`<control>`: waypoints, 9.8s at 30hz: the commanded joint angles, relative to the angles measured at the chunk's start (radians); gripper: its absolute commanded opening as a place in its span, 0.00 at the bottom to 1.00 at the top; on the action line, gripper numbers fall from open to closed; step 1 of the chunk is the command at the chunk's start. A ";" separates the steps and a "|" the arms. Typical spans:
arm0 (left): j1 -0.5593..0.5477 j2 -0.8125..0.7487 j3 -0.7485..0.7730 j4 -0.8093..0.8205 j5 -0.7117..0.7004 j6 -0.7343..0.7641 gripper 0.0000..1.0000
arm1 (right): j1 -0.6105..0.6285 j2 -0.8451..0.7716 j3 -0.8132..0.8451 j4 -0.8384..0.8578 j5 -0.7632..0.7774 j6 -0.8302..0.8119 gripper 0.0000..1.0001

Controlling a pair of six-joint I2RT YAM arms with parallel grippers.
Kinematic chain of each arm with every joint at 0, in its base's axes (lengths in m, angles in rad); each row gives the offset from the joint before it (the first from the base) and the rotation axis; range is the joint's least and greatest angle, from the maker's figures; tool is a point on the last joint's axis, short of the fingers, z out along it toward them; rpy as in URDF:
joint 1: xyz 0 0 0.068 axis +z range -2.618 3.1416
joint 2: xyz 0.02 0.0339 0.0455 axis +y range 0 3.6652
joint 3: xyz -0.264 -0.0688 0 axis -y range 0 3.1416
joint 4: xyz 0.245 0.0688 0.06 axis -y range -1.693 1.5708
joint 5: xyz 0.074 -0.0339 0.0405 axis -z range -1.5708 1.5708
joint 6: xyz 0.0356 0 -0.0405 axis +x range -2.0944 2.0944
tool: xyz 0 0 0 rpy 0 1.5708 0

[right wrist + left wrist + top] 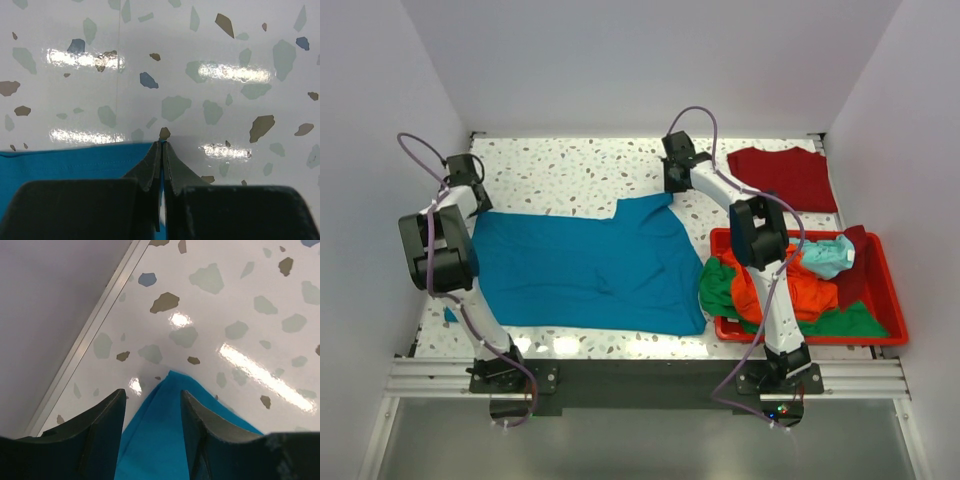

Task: Fold and stack the t-shirts
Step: Fold the tshirt

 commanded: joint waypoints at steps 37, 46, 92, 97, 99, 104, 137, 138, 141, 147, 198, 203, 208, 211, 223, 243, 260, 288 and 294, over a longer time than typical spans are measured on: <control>0.024 0.147 0.130 -0.016 0.100 0.003 0.31 | -0.016 0.027 0.119 -0.041 -0.001 0.012 0.00; 0.024 0.176 0.144 -0.025 0.078 0.012 0.28 | -0.019 0.016 0.108 -0.038 0.001 0.017 0.00; 0.058 -0.016 0.111 0.011 0.390 0.009 0.00 | -0.063 -0.463 -0.309 0.075 -0.173 0.152 0.00; 0.073 -0.063 0.065 -0.020 0.330 0.004 0.00 | -0.031 -0.580 -0.474 0.052 -0.194 0.150 0.00; 0.076 -0.072 0.045 -0.035 0.319 0.004 0.00 | -0.011 -0.637 -0.540 0.043 -0.199 0.155 0.00; 0.098 -0.117 -0.030 -0.034 0.287 -0.031 0.00 | 0.030 -0.746 -0.672 0.040 -0.194 0.187 0.00; 0.155 -0.379 -0.322 0.018 0.203 -0.012 0.00 | 0.190 -1.036 -0.981 -0.046 -0.125 0.279 0.00; 0.153 -0.379 -0.324 0.012 0.187 -0.012 0.00 | 0.191 -1.036 -0.990 -0.046 -0.125 0.281 0.00; 0.155 -0.378 -0.331 -0.005 0.151 -0.025 0.08 | 0.202 -1.034 -1.013 -0.047 -0.117 0.281 0.00; 0.158 -0.398 -0.340 -0.022 0.100 -0.046 0.70 | 0.244 -1.016 -1.042 -0.087 -0.104 0.276 0.14; 0.037 -0.520 -0.253 -0.192 0.414 -0.011 0.85 | 0.307 -0.323 -0.493 0.063 -0.128 0.139 0.38; 0.035 -0.523 -0.255 -0.192 0.411 -0.009 0.85 | 0.307 -0.310 -0.472 0.034 -0.143 0.138 0.34; 0.035 -0.523 -0.259 -0.187 0.407 -0.011 0.85 | 0.308 -0.333 -0.499 0.029 -0.151 0.141 0.28; 0.037 -0.522 -0.261 -0.186 0.408 -0.011 0.85 | 0.307 -0.355 -0.507 0.020 -0.154 0.149 0.19; 0.035 -0.522 -0.264 -0.181 0.408 -0.012 0.85 | 0.310 -0.444 -0.531 0.006 -0.142 0.173 0.00; 0.037 -0.502 -0.268 -0.174 0.411 -0.017 0.85 | 0.397 -0.583 -0.646 0.005 -0.173 0.276 0.00; 0.035 -0.488 -0.270 -0.175 0.416 -0.016 0.85 | 0.514 -0.533 -0.643 -0.006 -0.173 0.357 0.09; -0.074 -0.258 -0.198 -0.086 0.471 -0.089 0.86 | 0.051 -0.625 -0.665 0.012 -0.122 0.189 0.48; -0.068 -0.198 -0.190 -0.060 0.468 -0.095 0.87 | -0.022 -0.545 -0.642 0.015 -0.162 0.156 0.48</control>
